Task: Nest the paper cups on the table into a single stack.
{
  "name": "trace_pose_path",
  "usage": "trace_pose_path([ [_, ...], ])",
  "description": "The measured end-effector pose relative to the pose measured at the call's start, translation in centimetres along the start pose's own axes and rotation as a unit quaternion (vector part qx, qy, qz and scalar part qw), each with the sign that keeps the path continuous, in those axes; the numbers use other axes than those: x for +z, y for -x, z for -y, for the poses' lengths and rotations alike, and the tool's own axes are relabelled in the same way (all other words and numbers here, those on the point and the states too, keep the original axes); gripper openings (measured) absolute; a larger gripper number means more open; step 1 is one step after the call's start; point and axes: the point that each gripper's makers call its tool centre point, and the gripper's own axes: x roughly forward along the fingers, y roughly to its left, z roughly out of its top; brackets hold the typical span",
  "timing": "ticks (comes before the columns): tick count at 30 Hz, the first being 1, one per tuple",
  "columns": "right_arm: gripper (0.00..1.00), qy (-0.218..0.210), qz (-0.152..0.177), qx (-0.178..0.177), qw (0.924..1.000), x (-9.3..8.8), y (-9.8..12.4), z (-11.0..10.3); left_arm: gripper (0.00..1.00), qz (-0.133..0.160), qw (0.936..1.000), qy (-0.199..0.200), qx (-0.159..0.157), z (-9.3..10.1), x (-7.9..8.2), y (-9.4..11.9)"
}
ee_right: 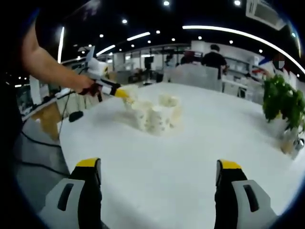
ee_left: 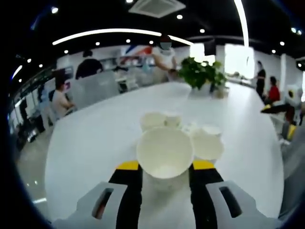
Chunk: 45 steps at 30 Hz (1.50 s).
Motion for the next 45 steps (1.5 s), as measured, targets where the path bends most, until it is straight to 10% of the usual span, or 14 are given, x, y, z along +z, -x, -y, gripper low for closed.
trace_pose_path([
  [45, 0.99, 0.017, 0.015, 0.011, 0.9997, 1.3, -0.3, -0.9, 0.37, 0.008, 0.9983, -0.025, -0.052, 6.1, 0.6, 2.6],
])
